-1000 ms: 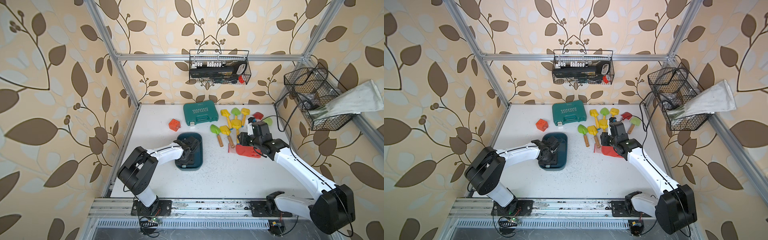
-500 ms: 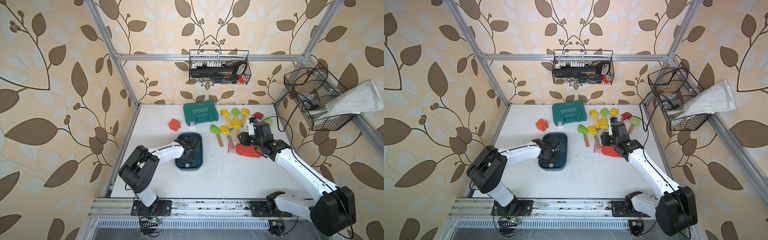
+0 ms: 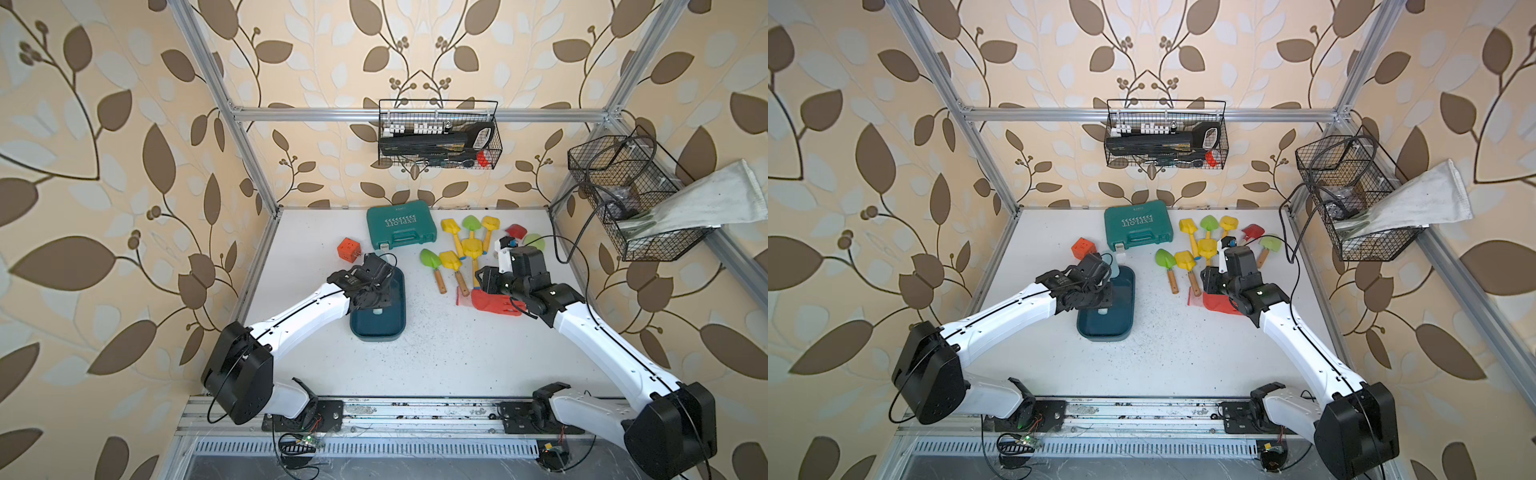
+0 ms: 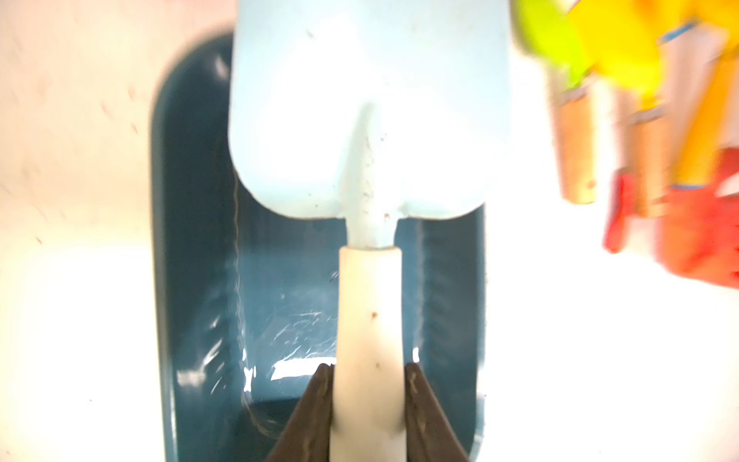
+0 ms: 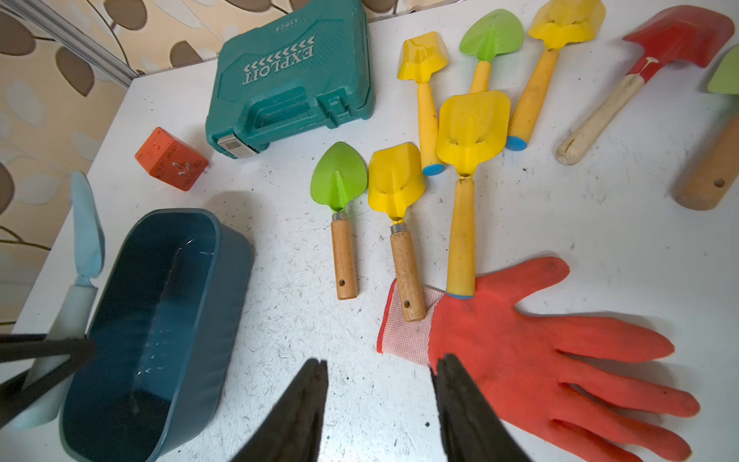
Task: Take the shovel out of the storage box
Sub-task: Pick up the shovel from the storage box.
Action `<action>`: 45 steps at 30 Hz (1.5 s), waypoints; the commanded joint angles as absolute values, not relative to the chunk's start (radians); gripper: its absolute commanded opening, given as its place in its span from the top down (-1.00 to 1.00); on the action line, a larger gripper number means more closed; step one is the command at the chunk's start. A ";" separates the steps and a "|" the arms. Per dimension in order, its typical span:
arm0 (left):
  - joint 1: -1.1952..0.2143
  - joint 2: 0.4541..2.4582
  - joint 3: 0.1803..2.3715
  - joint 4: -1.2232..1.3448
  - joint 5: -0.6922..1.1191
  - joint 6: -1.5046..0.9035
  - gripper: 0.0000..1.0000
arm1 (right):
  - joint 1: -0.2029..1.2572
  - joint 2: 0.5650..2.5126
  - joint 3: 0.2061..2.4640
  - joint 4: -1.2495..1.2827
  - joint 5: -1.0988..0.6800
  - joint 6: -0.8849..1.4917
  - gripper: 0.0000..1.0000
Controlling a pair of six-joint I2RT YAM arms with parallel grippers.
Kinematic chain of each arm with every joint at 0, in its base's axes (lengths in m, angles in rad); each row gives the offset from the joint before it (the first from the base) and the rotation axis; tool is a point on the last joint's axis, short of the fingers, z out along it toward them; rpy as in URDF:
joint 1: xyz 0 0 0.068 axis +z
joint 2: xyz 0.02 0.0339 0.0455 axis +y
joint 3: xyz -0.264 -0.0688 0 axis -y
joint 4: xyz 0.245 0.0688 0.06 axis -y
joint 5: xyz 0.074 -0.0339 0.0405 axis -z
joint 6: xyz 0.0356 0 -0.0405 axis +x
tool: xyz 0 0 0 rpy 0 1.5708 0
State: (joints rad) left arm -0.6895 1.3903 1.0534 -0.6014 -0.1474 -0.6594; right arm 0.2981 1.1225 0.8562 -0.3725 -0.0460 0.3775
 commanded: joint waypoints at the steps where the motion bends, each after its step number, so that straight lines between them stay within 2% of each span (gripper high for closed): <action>1: -0.701 1.340 1.137 -0.589 -0.205 -0.614 0.76 | 0.301 1.077 0.837 -0.352 -0.100 0.392 0.05; 5: -0.701 1.320 1.191 -0.532 -0.185 -0.597 0.75 | 0.308 1.066 0.833 -0.341 -0.173 0.397 0.02; 10: -0.702 1.311 1.210 -0.410 -0.066 -0.546 0.76 | 0.313 1.080 0.841 -0.319 -0.322 0.433 -0.06; 16: -0.712 1.291 1.132 -0.226 0.089 -0.447 0.85 | 0.325 1.061 0.818 -0.217 -0.469 0.555 -0.08; 21: -0.742 1.291 1.081 -0.146 0.154 -0.422 0.86 | 0.355 1.020 0.826 -0.190 -0.436 0.627 -0.02; 27: -0.805 1.321 1.061 -0.119 0.149 -0.408 0.86 | 0.376 1.013 0.870 -0.205 -0.374 0.665 0.07; 35: -0.883 1.371 1.075 -0.124 0.116 -0.371 0.86 | 0.401 1.049 0.923 -0.216 -0.363 0.673 0.06; 45: -0.923 1.407 1.085 -0.117 0.138 -0.341 0.87 | 0.430 1.062 0.950 -0.253 -0.250 0.652 0.04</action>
State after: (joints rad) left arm -0.9024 1.4193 1.0599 -0.1665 0.1154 -0.3836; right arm 0.4255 1.0451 0.9089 -0.2367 -0.3038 0.6651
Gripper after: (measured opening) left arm 0.269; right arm 0.482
